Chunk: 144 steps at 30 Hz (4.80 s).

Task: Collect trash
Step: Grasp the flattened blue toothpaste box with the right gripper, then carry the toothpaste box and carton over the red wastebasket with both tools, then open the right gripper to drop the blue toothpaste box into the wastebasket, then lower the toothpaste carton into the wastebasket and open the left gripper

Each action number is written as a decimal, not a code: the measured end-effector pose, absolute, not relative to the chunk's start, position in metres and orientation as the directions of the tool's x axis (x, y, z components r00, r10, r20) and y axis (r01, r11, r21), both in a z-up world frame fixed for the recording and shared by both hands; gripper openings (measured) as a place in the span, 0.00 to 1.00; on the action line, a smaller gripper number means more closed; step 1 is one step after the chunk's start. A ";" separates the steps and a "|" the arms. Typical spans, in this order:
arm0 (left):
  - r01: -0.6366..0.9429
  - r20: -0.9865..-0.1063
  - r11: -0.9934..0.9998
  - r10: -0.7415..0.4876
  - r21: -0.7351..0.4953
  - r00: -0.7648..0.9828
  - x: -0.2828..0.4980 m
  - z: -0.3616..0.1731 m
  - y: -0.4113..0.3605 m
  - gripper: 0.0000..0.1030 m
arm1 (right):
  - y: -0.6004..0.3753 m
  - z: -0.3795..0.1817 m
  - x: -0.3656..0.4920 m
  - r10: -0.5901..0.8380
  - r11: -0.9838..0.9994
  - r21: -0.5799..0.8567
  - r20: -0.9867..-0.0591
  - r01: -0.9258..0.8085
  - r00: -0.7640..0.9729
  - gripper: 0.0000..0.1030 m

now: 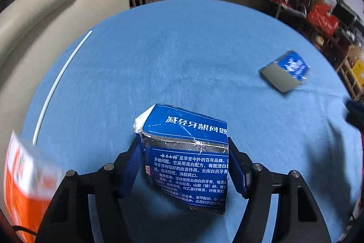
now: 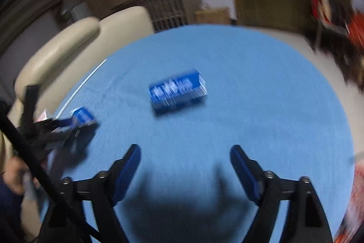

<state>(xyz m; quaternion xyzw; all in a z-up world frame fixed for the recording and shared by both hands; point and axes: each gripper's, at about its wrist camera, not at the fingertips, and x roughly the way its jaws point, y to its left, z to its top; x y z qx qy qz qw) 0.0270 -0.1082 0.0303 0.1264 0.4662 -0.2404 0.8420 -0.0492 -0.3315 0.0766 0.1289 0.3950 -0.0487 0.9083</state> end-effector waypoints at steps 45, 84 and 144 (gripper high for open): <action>0.398 -0.827 0.917 -0.253 -0.039 0.502 -0.084 0.061 -0.081 0.69 | -0.310 0.084 -0.117 -0.006 0.961 0.181 -0.740 0.208 0.673 0.81; 0.617 -0.809 0.787 -0.363 -0.002 0.461 -0.191 0.080 -0.209 0.69 | -0.454 0.075 -0.326 -0.275 0.758 0.272 -0.689 0.592 0.670 0.81; 0.901 -0.879 0.434 -0.419 0.026 0.227 -0.309 0.051 -0.453 0.70 | -0.561 0.118 -0.485 -0.494 0.518 0.362 -0.613 0.775 0.617 0.94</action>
